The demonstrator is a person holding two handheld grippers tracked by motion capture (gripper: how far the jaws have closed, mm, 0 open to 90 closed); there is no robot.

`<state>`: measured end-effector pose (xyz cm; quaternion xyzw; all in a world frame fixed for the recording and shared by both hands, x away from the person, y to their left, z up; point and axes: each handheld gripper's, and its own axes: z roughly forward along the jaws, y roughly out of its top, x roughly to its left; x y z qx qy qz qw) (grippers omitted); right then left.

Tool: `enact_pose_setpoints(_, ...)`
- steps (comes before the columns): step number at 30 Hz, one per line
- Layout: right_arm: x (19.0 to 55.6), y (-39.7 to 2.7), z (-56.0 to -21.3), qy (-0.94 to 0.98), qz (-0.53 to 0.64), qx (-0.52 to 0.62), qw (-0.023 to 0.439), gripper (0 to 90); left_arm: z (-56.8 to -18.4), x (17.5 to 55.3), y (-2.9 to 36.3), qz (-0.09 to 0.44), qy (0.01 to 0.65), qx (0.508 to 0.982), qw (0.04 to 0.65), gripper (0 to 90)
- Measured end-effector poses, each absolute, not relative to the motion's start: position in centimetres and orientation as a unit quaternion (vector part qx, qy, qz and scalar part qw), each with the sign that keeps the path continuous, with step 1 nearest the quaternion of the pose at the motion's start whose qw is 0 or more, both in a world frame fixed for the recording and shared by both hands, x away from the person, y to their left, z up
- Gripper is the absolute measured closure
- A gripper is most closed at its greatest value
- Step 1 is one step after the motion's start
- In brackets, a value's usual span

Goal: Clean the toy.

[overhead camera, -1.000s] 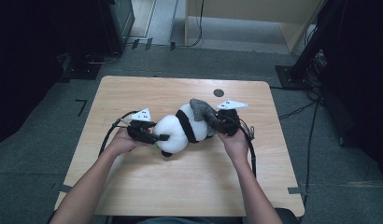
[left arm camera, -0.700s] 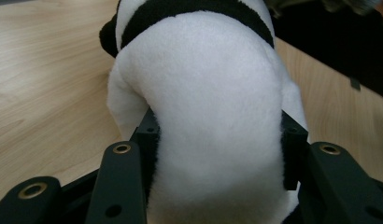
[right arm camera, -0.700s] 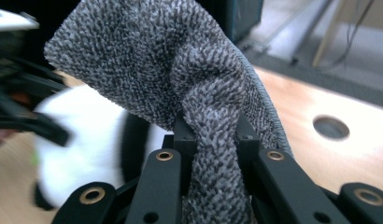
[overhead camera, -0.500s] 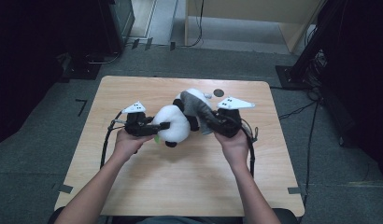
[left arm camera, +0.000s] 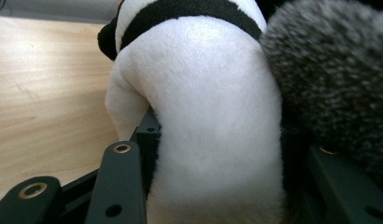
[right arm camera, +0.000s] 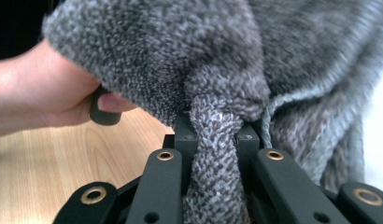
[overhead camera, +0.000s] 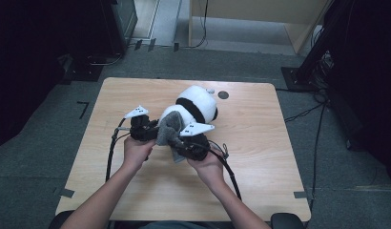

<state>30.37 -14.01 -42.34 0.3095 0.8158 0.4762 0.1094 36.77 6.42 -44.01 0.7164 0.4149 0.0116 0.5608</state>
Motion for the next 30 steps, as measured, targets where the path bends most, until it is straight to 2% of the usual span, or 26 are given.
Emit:
enact_pose_setpoints(7, 30.4, -12.9, -44.5, 0.839, 0.445, 0.299, 0.094, 79.1, -44.3, 36.9, 6.2, -0.017, 0.435, 0.699, 0.567, 50.7)
enact_pose_setpoints(16, 30.6, -12.5, -46.0, 0.848, 0.416, 0.291, 0.153, 79.5, -44.3, 37.1, 6.6, -0.034, 0.457, 0.680, 0.572, 50.4)
enact_pose_setpoints(24, 32.1, -14.6, -47.4, 0.830, 0.419, 0.347, 0.122, 79.4, -44.2, 37.2, 7.1, -0.040, 0.458, 0.673, 0.579, 49.9)
enact_pose_setpoints(30, 32.2, -14.9, -47.1, 0.831, 0.415, 0.347, 0.129, 79.3, -44.2, 37.2, 7.3, -0.036, 0.454, 0.677, 0.578, 49.7)
